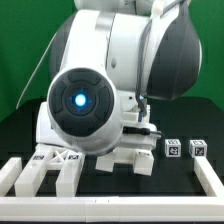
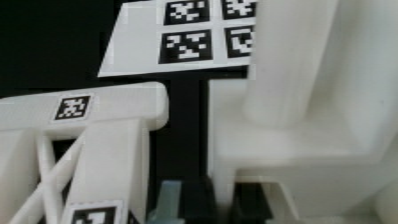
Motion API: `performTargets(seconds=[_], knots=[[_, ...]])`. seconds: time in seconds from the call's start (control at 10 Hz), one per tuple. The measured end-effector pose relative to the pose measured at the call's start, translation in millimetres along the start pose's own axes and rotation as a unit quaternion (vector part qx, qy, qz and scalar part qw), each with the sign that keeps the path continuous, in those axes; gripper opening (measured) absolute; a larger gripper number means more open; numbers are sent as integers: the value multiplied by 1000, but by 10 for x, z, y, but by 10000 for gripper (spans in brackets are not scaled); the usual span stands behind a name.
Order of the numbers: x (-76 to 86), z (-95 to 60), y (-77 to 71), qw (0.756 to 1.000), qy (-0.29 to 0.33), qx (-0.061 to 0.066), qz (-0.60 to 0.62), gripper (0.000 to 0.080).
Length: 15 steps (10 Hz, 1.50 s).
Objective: Assemble chair
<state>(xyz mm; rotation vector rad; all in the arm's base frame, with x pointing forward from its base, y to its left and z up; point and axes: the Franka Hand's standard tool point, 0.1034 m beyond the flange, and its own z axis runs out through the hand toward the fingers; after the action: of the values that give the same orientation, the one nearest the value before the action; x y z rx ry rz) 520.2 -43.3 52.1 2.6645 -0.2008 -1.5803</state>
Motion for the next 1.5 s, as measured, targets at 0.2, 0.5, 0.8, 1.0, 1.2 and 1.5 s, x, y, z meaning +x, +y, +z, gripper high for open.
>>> performTargets(seconds=[0.2,0.5,0.8,1.0,1.2,1.5], knots=[[48,71,12,1000,-6,0,5,32],[73,115,-13,1000,-10,-1,6,32],[90,162,-43,1000,-17,-1,5,32],[88,182,-32,1000,-21,2,4,32],[85,190,-8,1000,-24,6,3,32],[93,184,4,1000,-21,7,4,212]])
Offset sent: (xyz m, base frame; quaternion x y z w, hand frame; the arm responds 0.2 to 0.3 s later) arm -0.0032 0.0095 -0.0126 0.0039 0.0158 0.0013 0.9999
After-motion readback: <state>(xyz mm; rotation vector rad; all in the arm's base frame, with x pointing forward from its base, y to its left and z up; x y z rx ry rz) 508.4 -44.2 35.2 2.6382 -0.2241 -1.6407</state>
